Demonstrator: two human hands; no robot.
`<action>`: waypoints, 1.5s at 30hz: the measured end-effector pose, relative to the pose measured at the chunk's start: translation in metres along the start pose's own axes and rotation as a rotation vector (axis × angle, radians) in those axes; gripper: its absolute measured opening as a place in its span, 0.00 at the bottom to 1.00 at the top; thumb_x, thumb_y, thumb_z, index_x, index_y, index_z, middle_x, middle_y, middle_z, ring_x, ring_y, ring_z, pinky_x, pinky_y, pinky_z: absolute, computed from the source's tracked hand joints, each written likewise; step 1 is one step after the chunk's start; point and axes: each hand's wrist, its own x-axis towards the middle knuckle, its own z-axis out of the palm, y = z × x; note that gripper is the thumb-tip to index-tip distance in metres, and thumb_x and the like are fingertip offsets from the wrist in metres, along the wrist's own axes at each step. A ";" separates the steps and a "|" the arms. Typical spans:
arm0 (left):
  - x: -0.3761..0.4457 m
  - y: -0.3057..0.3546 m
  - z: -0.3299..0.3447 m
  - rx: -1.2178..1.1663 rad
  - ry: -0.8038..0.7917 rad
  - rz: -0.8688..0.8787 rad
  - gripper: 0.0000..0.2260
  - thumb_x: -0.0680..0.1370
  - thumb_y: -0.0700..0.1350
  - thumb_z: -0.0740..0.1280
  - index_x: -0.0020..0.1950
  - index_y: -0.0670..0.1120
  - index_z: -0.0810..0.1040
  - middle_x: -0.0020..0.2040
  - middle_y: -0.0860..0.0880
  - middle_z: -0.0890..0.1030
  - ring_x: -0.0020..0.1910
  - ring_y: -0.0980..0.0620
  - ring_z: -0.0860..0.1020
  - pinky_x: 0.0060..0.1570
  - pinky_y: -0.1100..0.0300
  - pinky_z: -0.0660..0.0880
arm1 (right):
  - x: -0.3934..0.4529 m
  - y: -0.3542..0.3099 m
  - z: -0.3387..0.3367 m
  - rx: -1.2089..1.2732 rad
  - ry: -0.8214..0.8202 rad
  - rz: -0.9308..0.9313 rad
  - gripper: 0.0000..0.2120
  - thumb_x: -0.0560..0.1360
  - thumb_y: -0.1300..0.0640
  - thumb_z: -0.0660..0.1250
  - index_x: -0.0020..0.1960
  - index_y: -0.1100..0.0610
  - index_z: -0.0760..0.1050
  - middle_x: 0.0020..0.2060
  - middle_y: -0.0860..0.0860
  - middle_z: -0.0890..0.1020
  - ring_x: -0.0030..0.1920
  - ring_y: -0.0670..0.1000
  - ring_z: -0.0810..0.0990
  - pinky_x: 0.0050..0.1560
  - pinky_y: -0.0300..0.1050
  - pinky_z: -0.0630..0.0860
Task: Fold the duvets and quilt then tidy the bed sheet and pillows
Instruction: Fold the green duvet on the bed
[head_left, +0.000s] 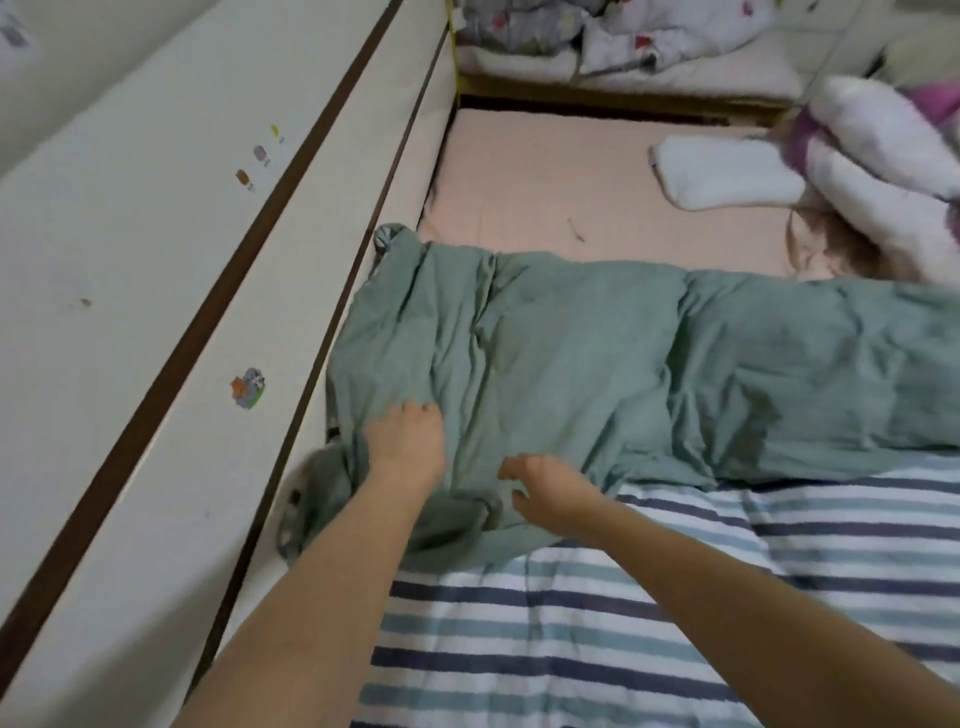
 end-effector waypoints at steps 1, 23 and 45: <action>0.000 0.030 -0.006 -0.031 0.003 0.071 0.17 0.79 0.42 0.59 0.68 0.44 0.68 0.65 0.43 0.70 0.65 0.42 0.69 0.61 0.49 0.69 | -0.018 0.021 -0.010 0.010 0.054 0.054 0.18 0.78 0.59 0.59 0.67 0.55 0.70 0.63 0.56 0.75 0.62 0.58 0.74 0.60 0.48 0.71; 0.023 0.606 0.074 -2.205 -0.717 -0.680 0.39 0.74 0.62 0.67 0.76 0.41 0.57 0.72 0.39 0.66 0.69 0.39 0.67 0.63 0.48 0.69 | -0.225 0.535 -0.068 1.171 0.813 0.949 0.26 0.78 0.54 0.62 0.71 0.65 0.60 0.58 0.59 0.73 0.57 0.59 0.73 0.52 0.47 0.68; -0.009 0.665 -0.142 -2.464 -0.177 -0.404 0.14 0.82 0.45 0.61 0.66 0.40 0.72 0.57 0.43 0.79 0.53 0.44 0.78 0.53 0.48 0.76 | -0.272 0.575 -0.260 2.108 1.218 0.522 0.21 0.73 0.69 0.61 0.65 0.59 0.72 0.55 0.55 0.81 0.51 0.57 0.82 0.47 0.54 0.80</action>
